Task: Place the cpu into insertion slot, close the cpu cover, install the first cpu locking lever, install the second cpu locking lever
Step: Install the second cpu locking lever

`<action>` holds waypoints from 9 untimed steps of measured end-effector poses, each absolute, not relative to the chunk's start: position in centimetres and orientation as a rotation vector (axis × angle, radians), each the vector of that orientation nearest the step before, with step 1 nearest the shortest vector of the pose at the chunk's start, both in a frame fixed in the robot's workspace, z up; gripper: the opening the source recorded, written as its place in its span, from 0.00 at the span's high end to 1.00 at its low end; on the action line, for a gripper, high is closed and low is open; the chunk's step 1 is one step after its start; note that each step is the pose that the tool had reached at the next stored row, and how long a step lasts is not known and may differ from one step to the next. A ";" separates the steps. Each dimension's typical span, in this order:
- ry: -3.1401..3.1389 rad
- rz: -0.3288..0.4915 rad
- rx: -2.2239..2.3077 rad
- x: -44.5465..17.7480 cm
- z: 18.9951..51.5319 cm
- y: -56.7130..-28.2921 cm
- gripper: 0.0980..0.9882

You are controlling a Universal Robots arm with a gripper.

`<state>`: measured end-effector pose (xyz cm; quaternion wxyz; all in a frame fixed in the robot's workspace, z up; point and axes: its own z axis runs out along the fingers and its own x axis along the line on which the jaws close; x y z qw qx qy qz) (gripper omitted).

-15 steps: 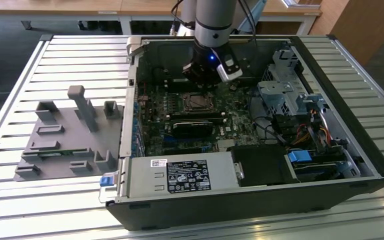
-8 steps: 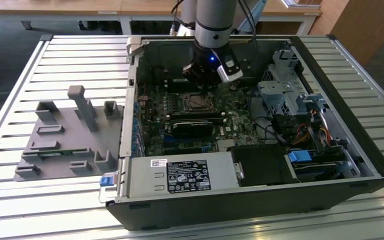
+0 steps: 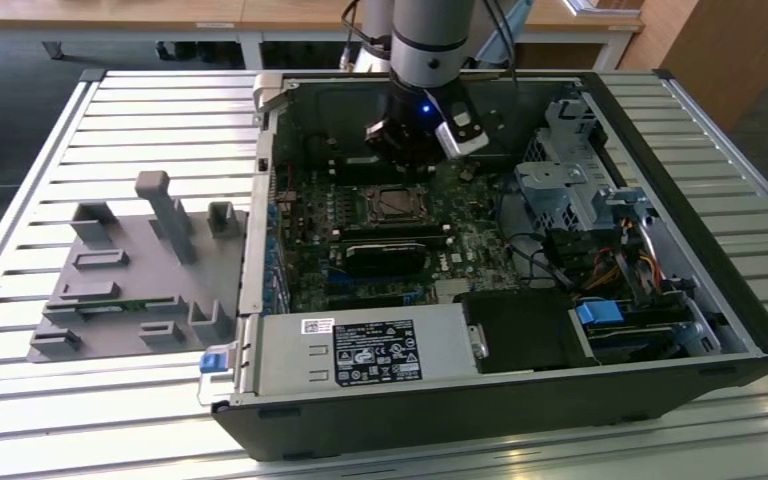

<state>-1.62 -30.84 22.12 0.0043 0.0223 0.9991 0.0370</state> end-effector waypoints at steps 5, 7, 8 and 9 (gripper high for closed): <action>3.130 0.116 0.070 -1.6 23.4 -30.9 0.99; 3.130 0.116 0.070 -1.6 23.4 -31.1 0.99; 3.130 0.116 0.070 -1.6 23.4 -31.3 0.99; 3.130 0.116 0.070 -1.6 23.4 -31.5 0.99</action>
